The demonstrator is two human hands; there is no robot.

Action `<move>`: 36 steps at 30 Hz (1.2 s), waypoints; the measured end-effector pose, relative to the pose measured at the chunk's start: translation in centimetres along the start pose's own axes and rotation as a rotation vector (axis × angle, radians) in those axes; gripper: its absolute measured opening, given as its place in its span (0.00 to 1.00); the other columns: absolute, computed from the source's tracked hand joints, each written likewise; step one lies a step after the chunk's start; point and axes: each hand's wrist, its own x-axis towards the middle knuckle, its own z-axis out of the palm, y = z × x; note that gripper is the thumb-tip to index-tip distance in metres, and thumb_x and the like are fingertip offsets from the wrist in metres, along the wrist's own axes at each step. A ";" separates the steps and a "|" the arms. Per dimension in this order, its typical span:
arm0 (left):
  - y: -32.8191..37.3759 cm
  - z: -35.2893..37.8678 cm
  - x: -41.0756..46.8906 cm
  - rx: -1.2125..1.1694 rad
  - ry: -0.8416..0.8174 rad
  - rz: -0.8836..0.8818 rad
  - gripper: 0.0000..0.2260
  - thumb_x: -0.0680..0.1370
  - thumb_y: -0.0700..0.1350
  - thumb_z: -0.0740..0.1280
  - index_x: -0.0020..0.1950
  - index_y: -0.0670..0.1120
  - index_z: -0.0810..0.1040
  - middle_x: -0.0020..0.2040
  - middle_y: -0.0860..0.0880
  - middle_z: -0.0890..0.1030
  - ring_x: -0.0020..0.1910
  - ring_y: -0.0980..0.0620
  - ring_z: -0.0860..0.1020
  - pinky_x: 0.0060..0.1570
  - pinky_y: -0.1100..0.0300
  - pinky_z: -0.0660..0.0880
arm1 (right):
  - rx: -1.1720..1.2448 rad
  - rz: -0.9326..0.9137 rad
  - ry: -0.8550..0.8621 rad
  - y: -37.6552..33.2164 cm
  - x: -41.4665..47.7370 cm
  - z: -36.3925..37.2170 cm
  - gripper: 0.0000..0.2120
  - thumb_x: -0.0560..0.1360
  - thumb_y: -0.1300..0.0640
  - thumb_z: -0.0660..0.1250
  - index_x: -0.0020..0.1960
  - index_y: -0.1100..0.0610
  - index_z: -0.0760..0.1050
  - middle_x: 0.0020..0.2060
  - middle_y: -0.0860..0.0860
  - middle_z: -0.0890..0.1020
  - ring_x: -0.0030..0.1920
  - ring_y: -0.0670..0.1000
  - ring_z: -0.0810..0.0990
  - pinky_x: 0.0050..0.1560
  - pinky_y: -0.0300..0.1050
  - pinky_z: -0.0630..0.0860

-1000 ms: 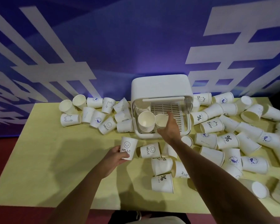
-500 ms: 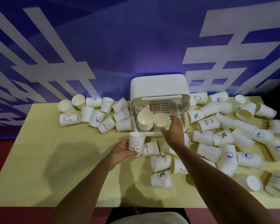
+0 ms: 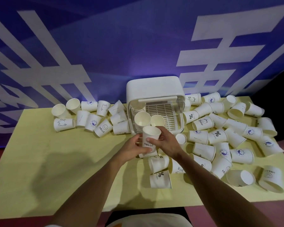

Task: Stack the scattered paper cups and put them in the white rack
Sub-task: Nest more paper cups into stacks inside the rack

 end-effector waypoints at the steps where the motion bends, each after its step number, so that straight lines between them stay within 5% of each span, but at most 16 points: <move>1: 0.2 0.0 0.2 0.001 -0.001 -0.002 0.31 0.63 0.53 0.81 0.63 0.61 0.75 0.54 0.56 0.84 0.51 0.57 0.83 0.52 0.54 0.80 | 0.007 -0.002 0.024 -0.1 0.1 -0.2 0.30 0.64 0.39 0.79 0.61 0.45 0.74 0.52 0.42 0.83 0.52 0.43 0.82 0.54 0.47 0.80; 4: 1.0 -0.4 0.7 0.026 0.043 -0.037 0.32 0.60 0.55 0.82 0.60 0.58 0.75 0.54 0.56 0.82 0.51 0.60 0.82 0.50 0.61 0.77 | 0.029 -0.016 0.145 -0.6 0.6 -1.2 0.31 0.65 0.39 0.77 0.63 0.47 0.72 0.55 0.43 0.81 0.56 0.46 0.80 0.56 0.49 0.80; 8: 1.5 -1.4 1.9 0.071 0.302 -0.090 0.28 0.66 0.50 0.81 0.60 0.49 0.72 0.58 0.50 0.77 0.53 0.54 0.77 0.46 0.62 0.73 | 0.070 -0.030 0.340 -1.3 1.2 -2.5 0.31 0.65 0.40 0.76 0.63 0.46 0.69 0.55 0.40 0.79 0.54 0.40 0.79 0.53 0.43 0.80; 11: 1.9 -1.9 3.1 0.136 0.386 -0.062 0.37 0.66 0.49 0.81 0.70 0.45 0.67 0.66 0.46 0.73 0.63 0.48 0.75 0.61 0.53 0.74 | 0.023 -0.070 0.440 -1.7 2.0 -2.8 0.31 0.68 0.43 0.76 0.65 0.42 0.65 0.52 0.31 0.75 0.54 0.34 0.76 0.49 0.36 0.76; 17: 2.8 -1.2 5.1 0.198 0.427 -0.007 0.46 0.63 0.52 0.82 0.76 0.49 0.63 0.71 0.48 0.70 0.70 0.46 0.69 0.70 0.45 0.68 | -0.102 -0.121 0.413 -1.4 4.3 -1.8 0.32 0.68 0.48 0.78 0.65 0.43 0.65 0.55 0.38 0.74 0.54 0.38 0.75 0.50 0.31 0.70; 23: 3.2 -0.3 6.4 0.215 0.481 0.017 0.40 0.62 0.53 0.81 0.71 0.52 0.67 0.66 0.49 0.75 0.66 0.45 0.72 0.65 0.45 0.71 | -0.343 -0.131 0.346 0.3 6.1 -0.7 0.35 0.69 0.52 0.78 0.71 0.55 0.66 0.63 0.51 0.75 0.62 0.51 0.73 0.60 0.44 0.71; 36: 2.8 -1.8 6.5 0.198 0.513 0.046 0.39 0.63 0.52 0.81 0.70 0.52 0.69 0.64 0.51 0.77 0.63 0.50 0.74 0.62 0.51 0.74 | -0.548 -0.001 0.205 0.8 7.3 0.4 0.35 0.69 0.52 0.77 0.71 0.58 0.64 0.62 0.56 0.75 0.61 0.57 0.74 0.59 0.55 0.76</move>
